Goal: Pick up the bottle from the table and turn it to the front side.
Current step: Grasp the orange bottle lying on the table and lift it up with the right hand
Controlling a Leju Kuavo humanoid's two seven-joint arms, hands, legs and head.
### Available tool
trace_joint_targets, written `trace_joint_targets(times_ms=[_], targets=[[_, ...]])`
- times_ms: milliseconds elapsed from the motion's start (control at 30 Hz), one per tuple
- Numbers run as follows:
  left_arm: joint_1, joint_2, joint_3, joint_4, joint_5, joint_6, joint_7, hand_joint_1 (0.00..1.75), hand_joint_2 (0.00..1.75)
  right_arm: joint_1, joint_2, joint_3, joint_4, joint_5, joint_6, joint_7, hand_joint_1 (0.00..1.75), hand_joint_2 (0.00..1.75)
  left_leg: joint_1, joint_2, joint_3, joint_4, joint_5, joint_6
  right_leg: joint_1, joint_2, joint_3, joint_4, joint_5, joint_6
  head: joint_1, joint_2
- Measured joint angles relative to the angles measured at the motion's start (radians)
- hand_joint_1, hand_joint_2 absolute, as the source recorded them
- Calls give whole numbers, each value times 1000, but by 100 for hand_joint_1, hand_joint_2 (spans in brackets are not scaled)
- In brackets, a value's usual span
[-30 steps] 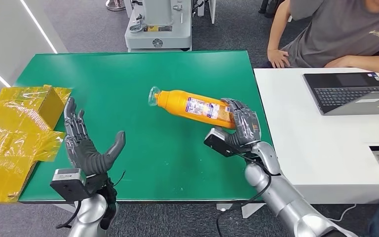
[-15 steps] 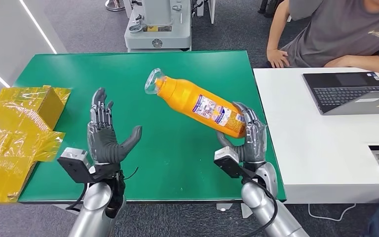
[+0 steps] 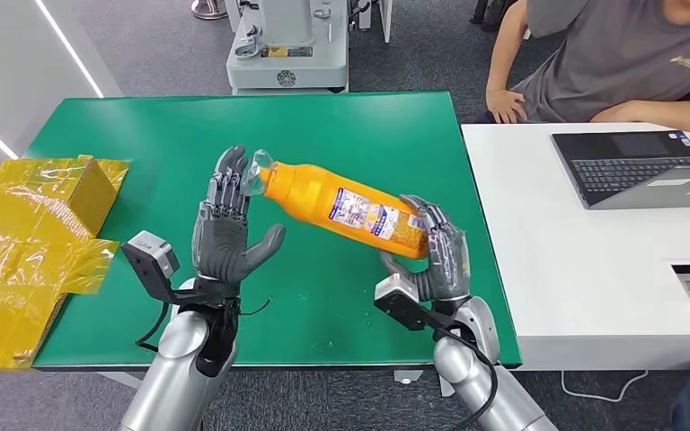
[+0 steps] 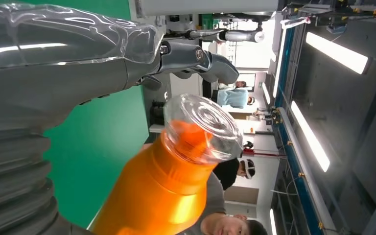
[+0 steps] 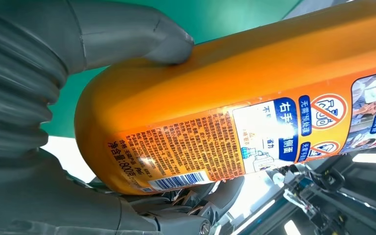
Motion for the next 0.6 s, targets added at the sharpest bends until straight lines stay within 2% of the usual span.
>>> trace_joint_targets(times_ms=[367,600], targets=[[-11,9,-14,24,18,-8,4,0,175,-15,0,14,40,-2,89,2,175,175,0,0,0,0,0,0,0,0,0,0,0,0,0,0],[-11,11,-14,25,25,-8,4,0,175,-42,4,22,72,0,101,-2,175,175,0,0,0,0,0,0,0,0,0,0,0,0,0,0]])
